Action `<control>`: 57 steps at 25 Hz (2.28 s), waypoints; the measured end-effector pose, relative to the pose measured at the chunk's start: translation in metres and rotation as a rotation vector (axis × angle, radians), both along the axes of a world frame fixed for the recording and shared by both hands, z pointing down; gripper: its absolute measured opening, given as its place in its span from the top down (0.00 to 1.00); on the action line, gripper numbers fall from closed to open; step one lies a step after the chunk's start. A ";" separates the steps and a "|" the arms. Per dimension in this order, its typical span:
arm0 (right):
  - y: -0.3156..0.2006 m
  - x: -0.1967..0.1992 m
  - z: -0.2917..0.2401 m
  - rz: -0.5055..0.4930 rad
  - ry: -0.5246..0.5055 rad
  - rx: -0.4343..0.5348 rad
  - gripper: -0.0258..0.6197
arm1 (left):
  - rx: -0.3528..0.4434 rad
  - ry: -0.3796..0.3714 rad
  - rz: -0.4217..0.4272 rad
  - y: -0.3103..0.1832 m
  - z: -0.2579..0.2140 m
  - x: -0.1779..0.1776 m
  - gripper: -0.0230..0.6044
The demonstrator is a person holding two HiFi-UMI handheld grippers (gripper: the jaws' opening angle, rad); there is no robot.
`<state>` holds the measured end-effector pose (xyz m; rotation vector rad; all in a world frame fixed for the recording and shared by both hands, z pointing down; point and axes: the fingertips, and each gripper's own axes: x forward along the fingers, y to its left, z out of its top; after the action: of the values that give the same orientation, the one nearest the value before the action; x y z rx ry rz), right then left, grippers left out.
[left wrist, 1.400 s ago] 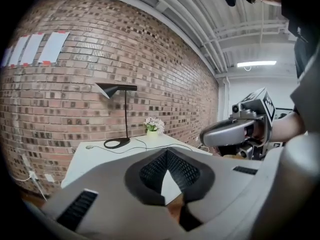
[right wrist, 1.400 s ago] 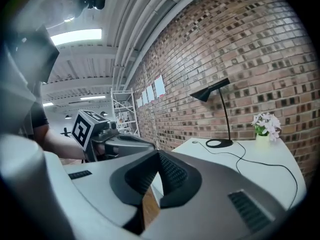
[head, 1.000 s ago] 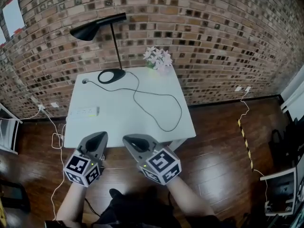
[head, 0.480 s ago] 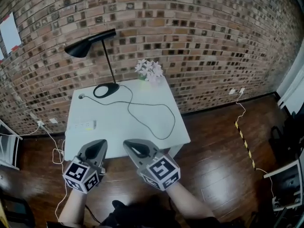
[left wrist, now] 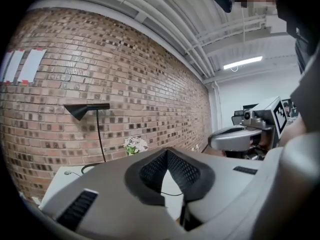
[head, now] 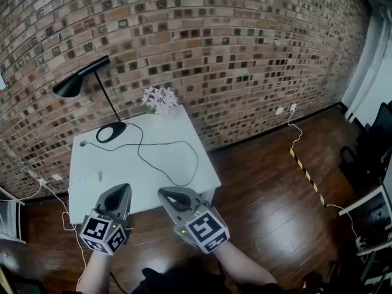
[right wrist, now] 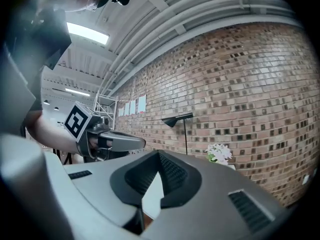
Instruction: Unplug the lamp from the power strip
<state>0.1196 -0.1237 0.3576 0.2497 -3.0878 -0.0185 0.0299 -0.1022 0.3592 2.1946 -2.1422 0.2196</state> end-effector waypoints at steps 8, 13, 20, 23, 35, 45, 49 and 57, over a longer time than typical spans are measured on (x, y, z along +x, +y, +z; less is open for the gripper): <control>-0.033 0.052 0.013 0.084 -0.007 -0.048 0.96 | -0.016 -0.056 0.087 -0.039 0.000 0.052 0.97; -0.043 0.065 0.015 0.125 -0.019 -0.055 0.96 | -0.038 -0.063 0.132 -0.052 0.007 0.068 0.97; -0.042 0.064 0.018 0.166 -0.001 -0.064 0.96 | -0.079 0.015 0.209 -0.057 0.025 0.074 0.97; -0.042 0.065 0.016 0.197 0.002 -0.064 0.96 | -0.083 0.033 0.241 -0.059 0.029 0.074 0.97; -0.049 0.064 0.030 0.363 0.084 -0.085 0.96 | -0.069 0.081 0.243 -0.075 0.047 0.058 0.96; -0.053 0.047 0.019 0.461 0.083 -0.107 0.96 | -0.093 0.127 0.299 -0.084 0.058 0.040 0.96; -0.053 0.045 0.015 0.475 0.082 -0.088 0.96 | -0.101 0.118 0.327 -0.089 0.060 0.041 0.96; -0.065 0.085 0.009 0.563 0.052 -0.096 0.96 | -0.097 0.081 0.313 -0.102 0.049 0.059 0.97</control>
<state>0.2041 -0.1889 0.3669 1.0726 -2.8386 0.1375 0.0887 -0.2039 0.4081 2.4248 -1.7025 0.2407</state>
